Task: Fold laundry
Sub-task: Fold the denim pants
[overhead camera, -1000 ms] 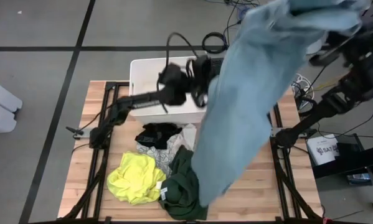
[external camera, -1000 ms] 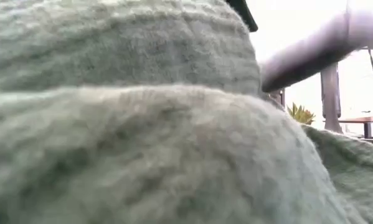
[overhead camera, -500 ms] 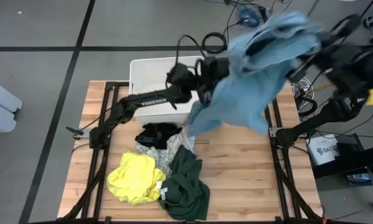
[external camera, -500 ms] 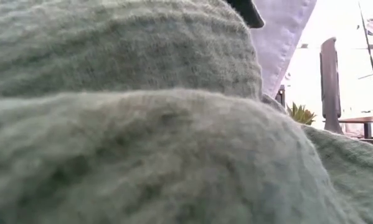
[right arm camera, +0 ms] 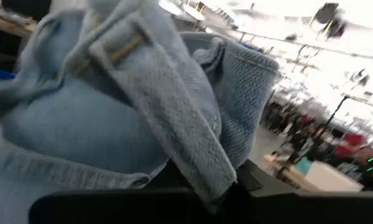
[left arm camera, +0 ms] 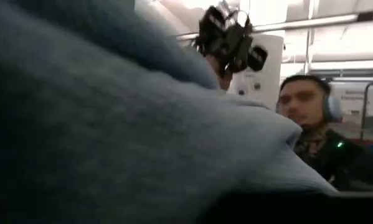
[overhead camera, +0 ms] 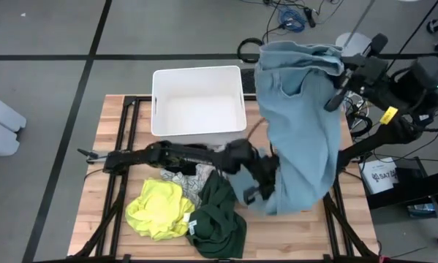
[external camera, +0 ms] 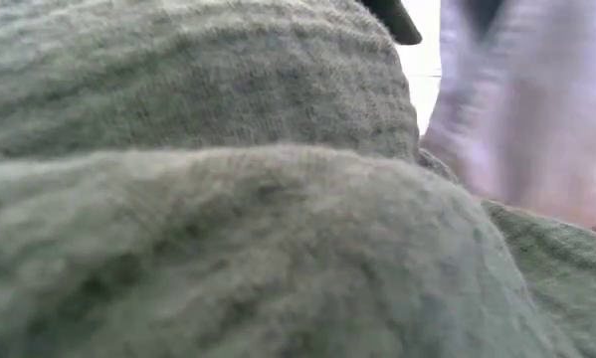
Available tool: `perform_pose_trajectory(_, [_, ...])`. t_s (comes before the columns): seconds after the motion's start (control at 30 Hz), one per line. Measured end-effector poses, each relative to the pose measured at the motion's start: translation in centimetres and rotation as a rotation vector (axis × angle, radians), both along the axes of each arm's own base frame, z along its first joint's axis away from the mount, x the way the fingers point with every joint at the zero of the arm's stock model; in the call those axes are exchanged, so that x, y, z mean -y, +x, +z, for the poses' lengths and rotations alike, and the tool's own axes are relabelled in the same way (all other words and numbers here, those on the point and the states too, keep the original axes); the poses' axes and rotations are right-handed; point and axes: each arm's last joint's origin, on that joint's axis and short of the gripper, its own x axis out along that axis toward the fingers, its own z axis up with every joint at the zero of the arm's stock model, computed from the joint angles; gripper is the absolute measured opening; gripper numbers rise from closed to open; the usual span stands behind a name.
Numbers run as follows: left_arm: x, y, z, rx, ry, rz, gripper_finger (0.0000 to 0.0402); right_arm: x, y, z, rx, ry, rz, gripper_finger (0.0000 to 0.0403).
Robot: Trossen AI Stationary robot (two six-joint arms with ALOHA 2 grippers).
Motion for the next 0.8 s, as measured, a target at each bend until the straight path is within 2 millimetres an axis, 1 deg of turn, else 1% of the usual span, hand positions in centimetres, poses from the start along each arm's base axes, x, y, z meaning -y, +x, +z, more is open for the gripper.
perform_pose_trajectory(0.1, [0.5, 0.3, -0.8, 0.020, 0.012, 0.022, 0.0098, 0.0, 0.1, -1.0, -0.045, 0.066, -0.001, 0.0023])
perform_pose_trajectory(0.17, [0.7, 0.4, -1.1, 0.023, 0.022, 0.025, 0.0098, 0.0, 0.2, -1.8, -0.083, 0.112, -0.050, 0.0023])
perform_pose_trajectory(0.3, [1.9, 0.6, -1.8, -0.063, 0.047, 0.011, 0.0098, 0.2, -0.1, -3.3, -0.143, 0.206, -0.121, 0.0023])
perform_pose_trajectory(0.37, [2.3, 0.8, -2.1, -0.144, 0.053, 0.010, 0.0098, 0.3, -0.3, -3.9, -0.161, 0.248, -0.135, 0.0023])
perform_pose_trajectory(0.43, [2.5, 0.9, -2.5, -0.280, 0.055, 0.039, 0.0098, 0.3, -0.4, -4.3, -0.172, 0.271, -0.144, 0.0023])
perform_pose_trajectory(0.53, [2.7, 1.1, -4.0, -0.497, 0.087, 0.105, 0.0098, 0.3, -0.4, -4.3, -0.175, 0.272, -0.144, 0.0023])
perform_pose_trajectory(0.6, [2.7, 1.1, -5.1, -0.604, 0.119, 0.113, 0.0098, 0.3, -0.3, -4.1, -0.160, 0.261, -0.141, 0.0023])
perform_pose_trajectory(0.7, [2.1, 1.0, -6.1, -0.728, 0.144, 0.124, 0.0098, 0.3, -0.2, -3.5, -0.132, 0.224, -0.148, 0.0023])
perform_pose_trajectory(0.8, [1.0, 0.8, -7.3, -0.854, 0.188, 0.143, 0.0098, 0.3, 0.0, -2.7, -0.100, 0.178, -0.155, 0.0023])
